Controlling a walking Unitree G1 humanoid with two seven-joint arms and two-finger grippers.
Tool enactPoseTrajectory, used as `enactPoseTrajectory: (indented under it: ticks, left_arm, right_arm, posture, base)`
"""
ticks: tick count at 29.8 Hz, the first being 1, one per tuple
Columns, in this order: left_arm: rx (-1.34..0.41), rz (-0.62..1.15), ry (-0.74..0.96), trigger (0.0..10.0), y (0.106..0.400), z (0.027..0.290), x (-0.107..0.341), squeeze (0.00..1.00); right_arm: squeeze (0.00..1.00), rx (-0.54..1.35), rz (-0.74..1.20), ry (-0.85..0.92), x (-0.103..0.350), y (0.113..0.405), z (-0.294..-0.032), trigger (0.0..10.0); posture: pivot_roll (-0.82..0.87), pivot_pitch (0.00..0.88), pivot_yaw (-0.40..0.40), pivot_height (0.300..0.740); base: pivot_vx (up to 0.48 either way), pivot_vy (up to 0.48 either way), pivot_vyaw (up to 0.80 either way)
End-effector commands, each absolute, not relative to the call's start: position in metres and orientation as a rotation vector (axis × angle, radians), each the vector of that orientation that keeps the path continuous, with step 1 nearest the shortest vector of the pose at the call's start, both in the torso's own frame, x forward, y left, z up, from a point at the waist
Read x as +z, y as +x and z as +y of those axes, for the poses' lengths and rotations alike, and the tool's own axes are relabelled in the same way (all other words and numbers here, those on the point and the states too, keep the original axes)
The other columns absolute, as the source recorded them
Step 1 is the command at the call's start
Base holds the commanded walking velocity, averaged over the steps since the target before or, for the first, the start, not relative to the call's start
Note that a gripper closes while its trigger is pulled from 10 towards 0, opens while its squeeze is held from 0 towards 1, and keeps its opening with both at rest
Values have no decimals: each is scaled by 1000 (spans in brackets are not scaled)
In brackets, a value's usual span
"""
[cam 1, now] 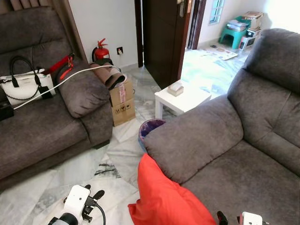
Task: Move the pillow to the sofa from floor
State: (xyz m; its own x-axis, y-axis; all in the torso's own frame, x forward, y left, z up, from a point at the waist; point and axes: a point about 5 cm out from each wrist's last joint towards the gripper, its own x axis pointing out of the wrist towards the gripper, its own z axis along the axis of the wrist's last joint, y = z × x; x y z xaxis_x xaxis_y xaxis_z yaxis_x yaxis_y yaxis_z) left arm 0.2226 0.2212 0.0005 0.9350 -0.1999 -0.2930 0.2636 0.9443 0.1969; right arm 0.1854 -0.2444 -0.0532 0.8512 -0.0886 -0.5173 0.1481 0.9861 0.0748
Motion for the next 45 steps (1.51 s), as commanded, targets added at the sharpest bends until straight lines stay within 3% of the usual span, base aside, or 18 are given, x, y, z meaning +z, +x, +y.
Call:
enactPoseTrajectory:
  ticks: [1, 23, 26, 45]
  left_arm:
    - [-218, 281, 226, 10000, 221, 225, 0, 0]
    - [-220, 272, 226, 10000, 224, 224, 1, 0]
    - [-215, 270, 227, 10000, 225, 224, 2, 0]
    - [-197, 271, 227, 10000, 219, 223, -1, 0]
  right_arm:
    - [0, -131, 550, 107, -55, 182, -245, 10000]
    - [0, -134, 609, 100, -60, 182, -241, 10000]
    - [0, -132, 581, 104, -57, 184, -242, 10000]
    - [0, -184, 530, 161, -49, 193, -252, 10000]
  posture:
    - [185, 108, 21, 662]
    - [189, 103, 18, 662]
    - [184, 100, 15, 643]
    - [188, 102, 12, 643]
  base:
    - [0, 0, 0]
    - [0, 0, 0]
    - [0, 0, 0]
    - [0, 0, 0]
